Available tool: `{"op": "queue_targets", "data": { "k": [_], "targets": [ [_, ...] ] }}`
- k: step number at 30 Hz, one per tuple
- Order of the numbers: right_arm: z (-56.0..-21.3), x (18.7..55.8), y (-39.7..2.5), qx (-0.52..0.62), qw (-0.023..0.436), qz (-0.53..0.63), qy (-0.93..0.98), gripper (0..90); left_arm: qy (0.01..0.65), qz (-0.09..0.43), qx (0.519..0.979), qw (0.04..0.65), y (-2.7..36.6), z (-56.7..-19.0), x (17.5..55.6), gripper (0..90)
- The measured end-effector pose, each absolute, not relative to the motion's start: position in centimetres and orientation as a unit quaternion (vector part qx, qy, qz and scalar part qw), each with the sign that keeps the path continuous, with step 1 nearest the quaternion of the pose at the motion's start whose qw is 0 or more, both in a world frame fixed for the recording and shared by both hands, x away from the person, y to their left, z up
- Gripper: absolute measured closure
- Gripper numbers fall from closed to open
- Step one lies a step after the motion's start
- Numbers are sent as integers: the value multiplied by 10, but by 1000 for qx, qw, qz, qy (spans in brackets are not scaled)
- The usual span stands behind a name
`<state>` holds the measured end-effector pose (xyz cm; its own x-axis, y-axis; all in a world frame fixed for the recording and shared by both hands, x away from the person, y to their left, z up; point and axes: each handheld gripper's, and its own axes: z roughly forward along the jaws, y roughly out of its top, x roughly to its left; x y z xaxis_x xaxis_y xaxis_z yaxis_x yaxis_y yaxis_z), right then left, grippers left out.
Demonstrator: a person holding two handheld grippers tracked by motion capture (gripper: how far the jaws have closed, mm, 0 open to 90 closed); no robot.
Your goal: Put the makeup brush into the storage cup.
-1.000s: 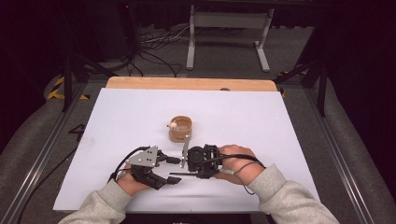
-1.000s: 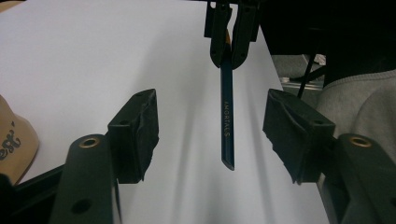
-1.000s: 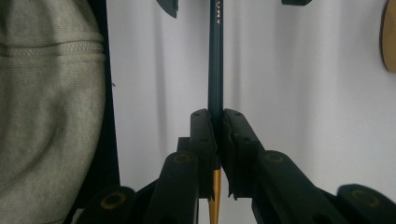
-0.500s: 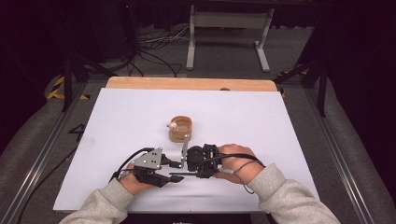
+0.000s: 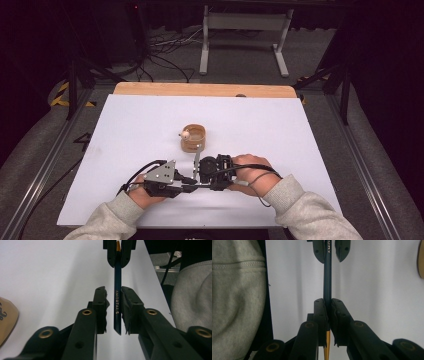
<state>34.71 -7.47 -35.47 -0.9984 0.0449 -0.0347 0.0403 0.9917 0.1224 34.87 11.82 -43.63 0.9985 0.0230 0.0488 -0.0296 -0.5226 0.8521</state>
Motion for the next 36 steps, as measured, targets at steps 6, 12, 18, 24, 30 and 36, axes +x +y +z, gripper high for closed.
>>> {"op": "queue_targets", "data": {
  "k": [6,12,18,24,30,36],
  "targets": [
    [-356,348,-75,23,16,61,998,833,-10,27,875,483,117,-437,348,817],
    [-358,348,-74,19,16,59,998,832,-18,28,877,479,116,-438,347,835],
    [-359,347,-75,20,12,62,998,829,-25,31,878,477,116,-437,345,845],
    [-358,348,-76,19,12,72,997,818,-19,32,878,477,118,-436,346,847],
    [-356,350,-82,25,10,97,995,772,-19,31,876,482,120,-435,346,848],
    [-350,348,-92,26,17,135,990,755,-17,33,872,487,123,-434,346,847]
  ]
}}
